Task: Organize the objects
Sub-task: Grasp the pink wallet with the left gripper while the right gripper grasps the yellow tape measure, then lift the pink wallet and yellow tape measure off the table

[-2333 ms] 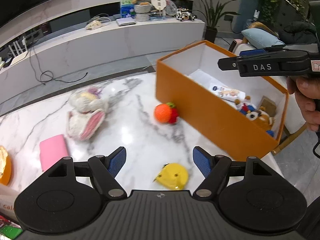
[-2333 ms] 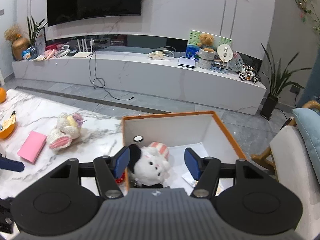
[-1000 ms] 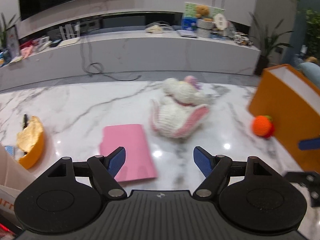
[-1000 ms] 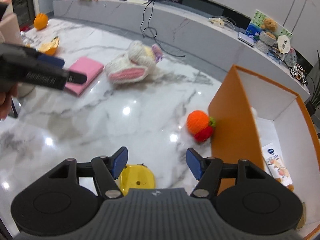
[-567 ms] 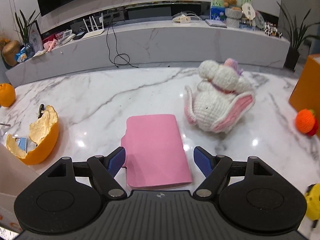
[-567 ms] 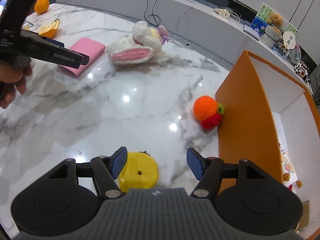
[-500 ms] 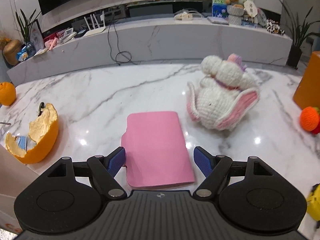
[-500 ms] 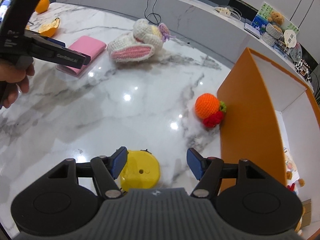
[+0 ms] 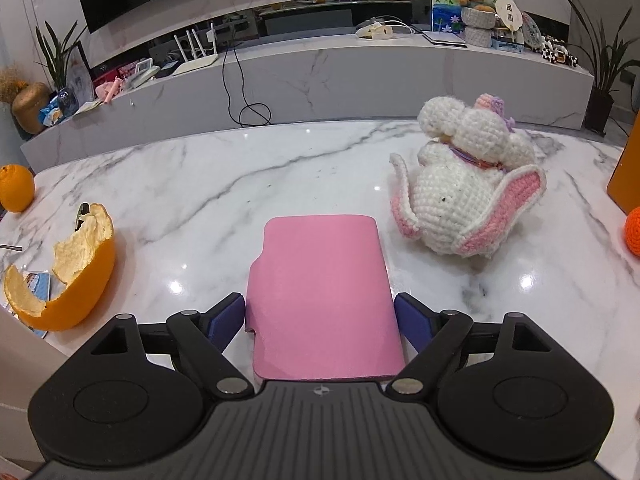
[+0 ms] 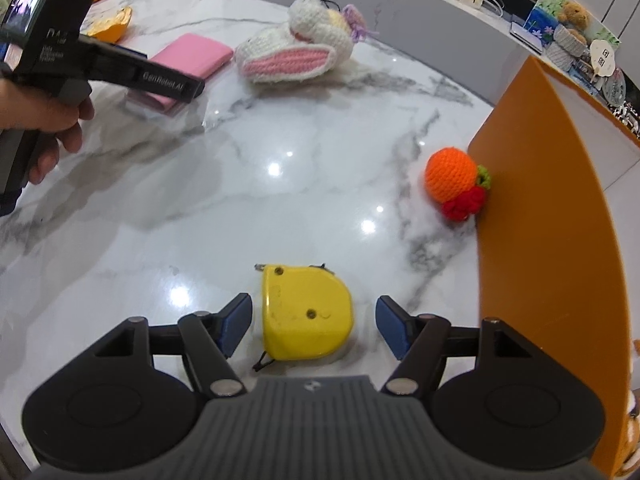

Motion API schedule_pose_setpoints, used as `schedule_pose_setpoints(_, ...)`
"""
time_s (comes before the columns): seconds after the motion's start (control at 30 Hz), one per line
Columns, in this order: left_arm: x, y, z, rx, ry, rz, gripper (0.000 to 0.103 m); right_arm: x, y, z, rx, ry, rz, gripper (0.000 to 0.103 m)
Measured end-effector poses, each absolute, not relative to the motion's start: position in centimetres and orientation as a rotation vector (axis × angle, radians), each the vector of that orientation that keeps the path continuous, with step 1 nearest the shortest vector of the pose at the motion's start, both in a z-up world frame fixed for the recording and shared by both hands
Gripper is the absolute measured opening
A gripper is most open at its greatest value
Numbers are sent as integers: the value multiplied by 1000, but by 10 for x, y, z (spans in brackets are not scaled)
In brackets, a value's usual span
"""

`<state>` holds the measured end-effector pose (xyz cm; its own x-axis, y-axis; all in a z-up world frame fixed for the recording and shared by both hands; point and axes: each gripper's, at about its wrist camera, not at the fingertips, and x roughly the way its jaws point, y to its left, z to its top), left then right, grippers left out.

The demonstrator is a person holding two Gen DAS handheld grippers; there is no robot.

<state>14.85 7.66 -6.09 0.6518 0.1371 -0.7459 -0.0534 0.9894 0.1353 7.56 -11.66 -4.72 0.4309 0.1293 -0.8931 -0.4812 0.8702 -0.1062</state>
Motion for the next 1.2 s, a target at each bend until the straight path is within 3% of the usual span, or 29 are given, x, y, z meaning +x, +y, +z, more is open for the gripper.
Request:
schedule_pose_setpoints(0.1,147,77,-61,106,852,99,95,76,-116,-50,-374,1072,396,67)
schedule_pose_setpoints(0.17,146,76,-61,110,851,87,94,76,-116,-51,-373,1079,397,56)
schedule_pose_setpoints(0.23,144,74,-61,122,853,71,94,77,-117,-51,-358,1089,404,53)
schedule_pose_setpoints(0.87,43,21,-58,264,927,-263,94,73,-115,-49,-381,1098,429,53)
schedule_pose_setpoints(1.2,54,27,-63,176,947,-291,98,75,-110,-50,-364,1094,435,56)
